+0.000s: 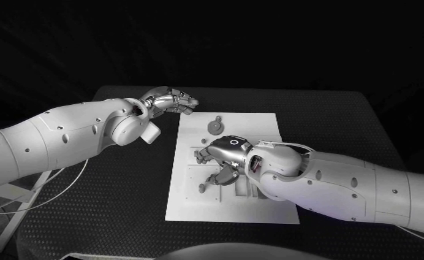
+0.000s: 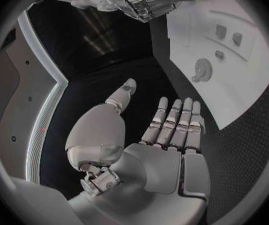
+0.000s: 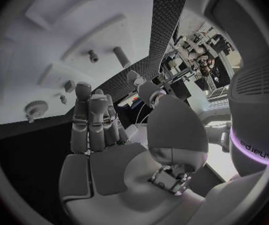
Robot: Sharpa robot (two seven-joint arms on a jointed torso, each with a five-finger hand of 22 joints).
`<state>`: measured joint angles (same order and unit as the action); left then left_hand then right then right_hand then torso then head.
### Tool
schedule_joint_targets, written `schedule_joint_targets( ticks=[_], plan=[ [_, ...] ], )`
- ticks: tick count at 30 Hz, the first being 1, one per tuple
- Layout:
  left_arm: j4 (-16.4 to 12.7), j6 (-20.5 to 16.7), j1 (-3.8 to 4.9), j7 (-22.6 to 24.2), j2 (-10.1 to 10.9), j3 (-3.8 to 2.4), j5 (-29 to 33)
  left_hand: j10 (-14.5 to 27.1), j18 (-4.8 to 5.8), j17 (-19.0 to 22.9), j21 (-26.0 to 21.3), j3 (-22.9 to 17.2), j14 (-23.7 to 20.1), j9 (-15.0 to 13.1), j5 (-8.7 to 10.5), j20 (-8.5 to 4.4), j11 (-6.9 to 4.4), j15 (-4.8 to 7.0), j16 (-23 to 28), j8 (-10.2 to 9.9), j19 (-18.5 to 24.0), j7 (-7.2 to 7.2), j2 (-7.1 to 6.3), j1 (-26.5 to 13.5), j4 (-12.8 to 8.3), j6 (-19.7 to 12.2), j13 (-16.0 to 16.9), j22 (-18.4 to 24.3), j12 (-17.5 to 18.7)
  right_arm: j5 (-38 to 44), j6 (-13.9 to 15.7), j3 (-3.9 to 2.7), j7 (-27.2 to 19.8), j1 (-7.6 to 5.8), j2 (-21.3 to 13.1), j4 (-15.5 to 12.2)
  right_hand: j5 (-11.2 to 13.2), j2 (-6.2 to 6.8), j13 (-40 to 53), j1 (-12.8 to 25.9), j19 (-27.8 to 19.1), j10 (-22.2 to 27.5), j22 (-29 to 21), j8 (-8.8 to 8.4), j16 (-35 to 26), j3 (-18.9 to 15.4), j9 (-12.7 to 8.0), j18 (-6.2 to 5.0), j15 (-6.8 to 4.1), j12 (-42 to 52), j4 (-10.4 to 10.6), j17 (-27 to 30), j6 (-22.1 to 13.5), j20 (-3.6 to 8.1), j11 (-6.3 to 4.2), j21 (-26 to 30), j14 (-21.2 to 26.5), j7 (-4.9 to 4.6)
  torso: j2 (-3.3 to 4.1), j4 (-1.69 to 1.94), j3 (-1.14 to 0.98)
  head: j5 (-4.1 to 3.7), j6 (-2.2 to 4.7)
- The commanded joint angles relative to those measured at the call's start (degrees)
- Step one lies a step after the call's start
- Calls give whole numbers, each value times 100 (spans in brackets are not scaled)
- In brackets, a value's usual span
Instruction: Assemble the parts on the task board
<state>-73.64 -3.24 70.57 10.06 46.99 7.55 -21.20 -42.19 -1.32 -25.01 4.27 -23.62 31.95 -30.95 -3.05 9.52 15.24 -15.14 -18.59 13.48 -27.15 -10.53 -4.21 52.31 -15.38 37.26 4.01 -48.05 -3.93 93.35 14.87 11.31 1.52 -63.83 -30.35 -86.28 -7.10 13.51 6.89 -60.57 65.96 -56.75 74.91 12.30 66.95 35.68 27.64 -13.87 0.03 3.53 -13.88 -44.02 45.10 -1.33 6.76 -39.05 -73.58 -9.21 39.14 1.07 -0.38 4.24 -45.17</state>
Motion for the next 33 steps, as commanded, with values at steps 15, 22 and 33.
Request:
schedule_joint_targets(
  ticks=[15,22,33],
  plan=[
    [70,-90,2,205,-17,-3,-33,11,45,-9,-13,-7,-30,8,17,4,24,-11,21,21,-15,-355,-17,1,-3,38,-2,8,5,-1807,-174,-223,24,-596,-1035,43,-15,51,-14,-6,12,-12,102,-14,25,17,-2,-113,27,11,59,0,-20,10,7,1,0,6,-40,-38,-10,-85,147],
    [118,-72,-10,191,-32,-2,-33,-5,43,-14,-11,-21,-14,4,17,1,14,-6,11,33,-16,-324,2,26,-13,55,2,7,-4,-2309,-552,-218,328,-754,-1455,-27,-10,-256,116,-98,4,-501,103,57,32,75,32,-113,49,284,63,2,95,34,44,7,-1,-162,-56,-54,-10,-157,235],
    [116,-43,-78,188,-22,-1,-33,-5,43,-14,-11,-21,-14,4,17,1,14,-6,11,33,-16,-324,2,26,-13,55,2,7,-4,-2345,-1081,-118,647,-755,-1893,-275,-10,-256,116,-98,4,-501,103,57,32,75,32,-113,49,284,63,2,95,34,44,7,-1,-162,-71,-53,-25,-232,250]
  ],
)
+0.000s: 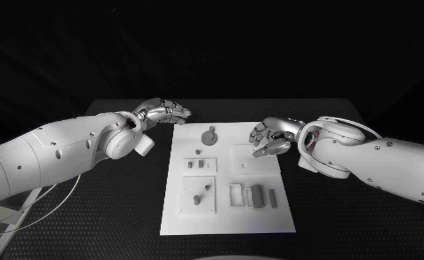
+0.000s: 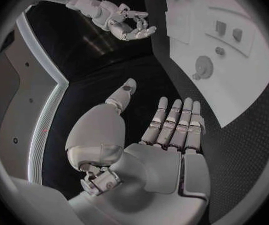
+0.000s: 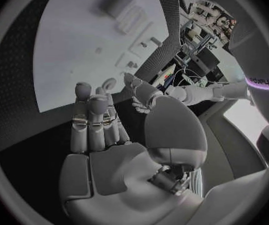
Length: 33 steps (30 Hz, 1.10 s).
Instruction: Assemble the parts on the task board
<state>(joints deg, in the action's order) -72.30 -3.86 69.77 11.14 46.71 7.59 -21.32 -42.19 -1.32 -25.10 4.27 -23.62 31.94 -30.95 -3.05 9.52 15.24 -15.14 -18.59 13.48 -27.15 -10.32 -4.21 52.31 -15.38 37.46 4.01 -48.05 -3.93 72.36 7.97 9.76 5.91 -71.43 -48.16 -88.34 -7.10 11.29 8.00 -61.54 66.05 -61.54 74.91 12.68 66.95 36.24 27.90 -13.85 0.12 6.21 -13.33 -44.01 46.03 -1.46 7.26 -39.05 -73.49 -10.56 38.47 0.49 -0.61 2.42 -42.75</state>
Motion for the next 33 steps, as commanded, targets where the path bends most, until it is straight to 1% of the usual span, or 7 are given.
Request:
schedule_joint_targets(
  ticks=[1,2,4,7,8,18,33],
  plan=[
    [-19,35,2,69,12,-5,-21,-65,39,-19,1,-15,39,-2,13,2,3,2,-19,50,-41,-349,70,-45,53,67,17,4,-37,-302,-413,52,214,5,-157,-96,87,-187,512,550,31,-1653,107,327,83,-233,154,-17,-10,1007,436,-22,509,-37,-388,-30,-29,71,-3,6,3,-67,14],
    [-16,46,0,60,21,-5,-21,-70,39,-20,2,-14,43,-2,13,3,3,3,-21,52,-43,-349,75,-51,58,69,18,4,-39,-388,-444,76,224,5,-214,-139,94,-199,551,592,34,-1779,107,351,86,-253,165,-9,-14,1083,469,-24,548,-43,-417,-32,-31,79,-3,6,5,-82,21],
    [-11,46,-4,50,27,-4,-21,-71,38,-21,2,-14,44,-3,13,3,2,3,-22,52,-43,-349,76,-52,59,70,18,4,-40,-569,-530,140,251,6,-319,-228,68,-274,1256,698,152,-2418,118,807,530,-428,396,-69,-415,2252,510,-254,1295,63,-829,-113,-334,616,0,-4,7,-89,34],
    [-4,66,-5,45,23,-3,-20,-74,36,-23,1,-4,51,-1,17,-4,0,9,-25,54,-45,-346,73,-72,68,73,16,5,-37,-762,-680,222,250,6,-421,-312,19,-539,1731,801,217,-2400,113,840,693,-449,436,-115,-638,2880,600,-365,1348,122,-917,-137,-335,648,-5,-16,6,-74,17],
    [-6,92,-6,41,21,-3,-18,-73,36,-23,0,5,51,0,17,-6,0,11,-24,54,-46,-347,70,-95,80,75,14,7,-32,-841,-753,257,290,6,-462,-350,3,-642,3480,1019,250,-1167,135,924,1152,-618,574,-115,-834,4722,450,-736,1561,247,-1074,-187,-114,840,-9,-13,6,-76,16],
    [-2,124,-29,39,12,0,-18,-76,36,-24,-2,15,51,4,16,-11,-2,14,-22,54,-46,-354,79,-134,107,78,12,10,-26,-1051,-1078,360,851,31,-524,-492,-6,-784,4294,1713,190,-622,137,714,1230,-558,639,-115,-860,5311,859,-781,1431,232,-984,-282,-73,674,-13,-4,7,-126,15],
    [-13,128,-31,22,4,2,-18,-71,37,-22,-6,20,43,6,16,-13,0,13,-16,53,-43,-355,77,-147,114,77,8,13,-19,-1327,-1545,424,1694,174,-315,-447,-11,-492,5159,2376,220,-464,138,549,1562,-376,797,-115,-819,5994,1152,-1165,1304,356,-931,-511,-192,623,0,12,16,-229,-26]
  ],
)
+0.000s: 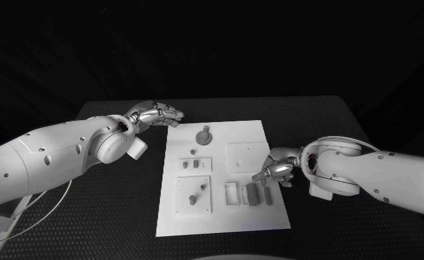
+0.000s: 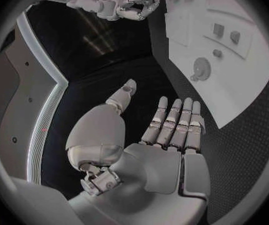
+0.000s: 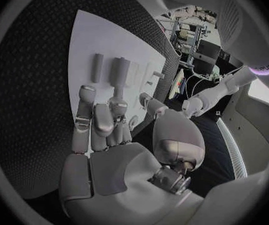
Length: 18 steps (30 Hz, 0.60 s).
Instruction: Assemble the parts on the task board
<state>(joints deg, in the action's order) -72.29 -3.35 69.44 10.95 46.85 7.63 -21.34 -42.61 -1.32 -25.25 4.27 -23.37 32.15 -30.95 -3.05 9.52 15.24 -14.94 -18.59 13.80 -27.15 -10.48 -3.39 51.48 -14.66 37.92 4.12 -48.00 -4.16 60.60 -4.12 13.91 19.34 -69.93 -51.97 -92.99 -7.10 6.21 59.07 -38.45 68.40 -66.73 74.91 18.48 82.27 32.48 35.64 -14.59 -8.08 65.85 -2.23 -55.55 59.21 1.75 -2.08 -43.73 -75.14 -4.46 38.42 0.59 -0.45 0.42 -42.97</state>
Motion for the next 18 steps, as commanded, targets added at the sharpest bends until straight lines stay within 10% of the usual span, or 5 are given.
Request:
schedule_joint_targets(
  ticks=[1,18],
  plan=[
    [-16,82,3,38,-11,-3,-16,-29,38,-8,-6,-6,23,7,16,-13,0,-7,-16,21,-43,-339,-6,-64,41,31,-3,9,4,-151,-348,12,384,35,95,29,-10,38,71,107,-18,66,138,-36,35,0,33,-41,2,34,61,-15,-18,36,4,-50,-25,13,4,1,0,-34,-5],
    [-21,109,3,12,-12,-3,-16,-23,38,-7,-7,-5,16,9,16,-13,2,-8,-11,20,-41,-340,-4,-71,46,31,-6,10,10,97,-472,34,648,235,316,184,-11,481,236,356,-17,83,126,-141,94,228,142,-41,24,41,251,-36,-144,80,32,-136,-25,-20,8,-3,-11,10,-70]
  ],
)
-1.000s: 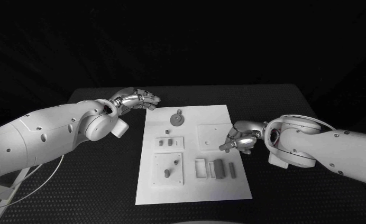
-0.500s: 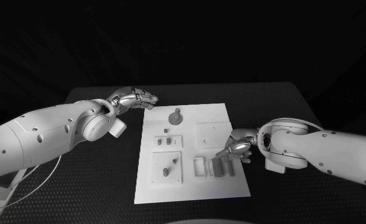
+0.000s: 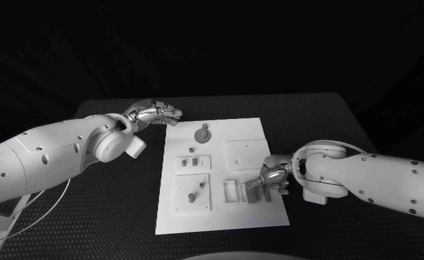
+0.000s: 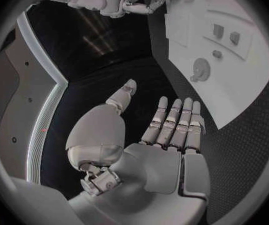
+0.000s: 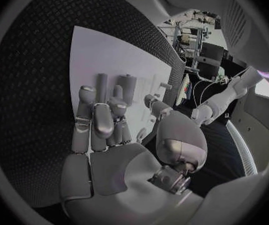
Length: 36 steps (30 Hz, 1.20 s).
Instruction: Assemble the parts on the task board
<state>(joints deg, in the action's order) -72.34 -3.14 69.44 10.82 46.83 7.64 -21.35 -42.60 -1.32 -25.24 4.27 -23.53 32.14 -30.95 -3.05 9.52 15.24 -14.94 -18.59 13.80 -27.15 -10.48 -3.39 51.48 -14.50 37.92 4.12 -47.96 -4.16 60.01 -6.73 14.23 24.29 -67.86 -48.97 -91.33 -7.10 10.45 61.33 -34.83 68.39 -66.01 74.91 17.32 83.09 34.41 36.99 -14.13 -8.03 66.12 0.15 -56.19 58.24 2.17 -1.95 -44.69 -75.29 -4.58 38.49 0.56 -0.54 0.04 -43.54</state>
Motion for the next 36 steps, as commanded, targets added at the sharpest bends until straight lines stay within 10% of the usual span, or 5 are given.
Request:
schedule_joint_targets(
  ticks=[1,23,36],
  plan=[
    [-16,89,3,25,-10,-3,-15,-24,38,-7,-7,11,15,9,16,-13,3,-8,-10,20,-41,-340,-3,-72,32,31,-6,6,10,169,-216,2,159,33,19,19,-10,65,13,-3,-18,12,126,-27,11,42,9,-87,21,12,19,35,-51,38,22,-40,-7,-11,0,0,0,52,-15],
    [-35,72,3,36,6,-3,-15,-20,41,-5,-12,11,0,15,16,-12,4,-12,0,15,-34,-342,-6,-77,36,23,-8,10,15,537,-249,1,127,127,238,215,-5,109,34,-4,-49,31,125,-56,-18,127,41,-87,37,-22,56,134,-84,28,39,-43,43,-27,-3,1,3,102,-61],
    [-42,86,3,57,20,-4,-15,-19,42,-5,-13,9,-1,18,16,-12,5,-12,2,11,-31,-354,-5,-75,35,17,-9,11,17,557,-237,0,89,290,406,339,8,-179,78,-31,-84,25,127,-85,-13,41,103,-87,50,-54,-168,157,-90,4,50,-77,50,-39,0,3,1,137,-103]
  ],
)
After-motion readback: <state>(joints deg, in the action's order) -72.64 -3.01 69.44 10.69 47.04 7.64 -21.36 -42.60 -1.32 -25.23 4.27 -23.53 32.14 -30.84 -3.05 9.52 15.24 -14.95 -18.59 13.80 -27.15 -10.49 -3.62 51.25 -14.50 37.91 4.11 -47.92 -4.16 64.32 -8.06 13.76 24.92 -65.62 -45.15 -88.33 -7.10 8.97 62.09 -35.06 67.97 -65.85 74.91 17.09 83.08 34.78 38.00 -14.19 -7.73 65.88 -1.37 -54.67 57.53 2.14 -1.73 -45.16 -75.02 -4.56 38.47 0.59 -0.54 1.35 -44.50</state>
